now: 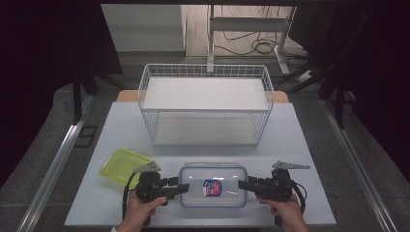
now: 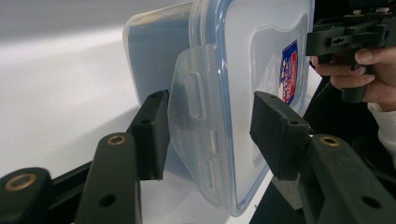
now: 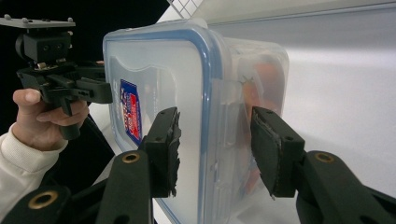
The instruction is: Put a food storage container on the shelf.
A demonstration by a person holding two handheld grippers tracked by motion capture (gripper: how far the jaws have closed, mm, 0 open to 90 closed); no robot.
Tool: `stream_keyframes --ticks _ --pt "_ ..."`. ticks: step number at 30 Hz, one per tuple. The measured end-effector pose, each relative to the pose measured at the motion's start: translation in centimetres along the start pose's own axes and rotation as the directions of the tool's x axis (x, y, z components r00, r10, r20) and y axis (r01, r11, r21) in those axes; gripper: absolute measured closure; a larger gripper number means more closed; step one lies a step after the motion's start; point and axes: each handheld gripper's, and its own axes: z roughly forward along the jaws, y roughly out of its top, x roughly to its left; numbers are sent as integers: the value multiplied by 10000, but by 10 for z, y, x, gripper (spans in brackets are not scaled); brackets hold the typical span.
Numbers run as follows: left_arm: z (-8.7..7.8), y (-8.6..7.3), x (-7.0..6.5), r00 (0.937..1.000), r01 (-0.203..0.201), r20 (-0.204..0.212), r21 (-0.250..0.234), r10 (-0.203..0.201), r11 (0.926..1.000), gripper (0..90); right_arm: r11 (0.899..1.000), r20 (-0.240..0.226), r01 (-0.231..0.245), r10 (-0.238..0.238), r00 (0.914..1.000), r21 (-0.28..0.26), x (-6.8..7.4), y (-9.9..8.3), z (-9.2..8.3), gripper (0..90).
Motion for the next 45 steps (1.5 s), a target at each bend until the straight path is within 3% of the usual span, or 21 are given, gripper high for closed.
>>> stream_keyframes --ticks 22,33,40,45 --pt "-6 17 -7 9993 -365 72 -183 367 9992 489 9965 65 669 -666 9978 -508 11 16 -13 543" --pt "-17 49 -19 9964 -840 -82 -355 838 9958 490 9917 31 948 -949 9955 -872 19 39 -24 543" --pt "-26 64 -19 9971 -756 -2 -581 757 9954 491 9868 -68 1195 -1209 9926 -1090 28 59 -28 550" --pt "-32 75 -20 9959 -909 -100 -739 904 9931 491 9844 -106 1322 -1343 9909 -1162 32 74 -27 551"
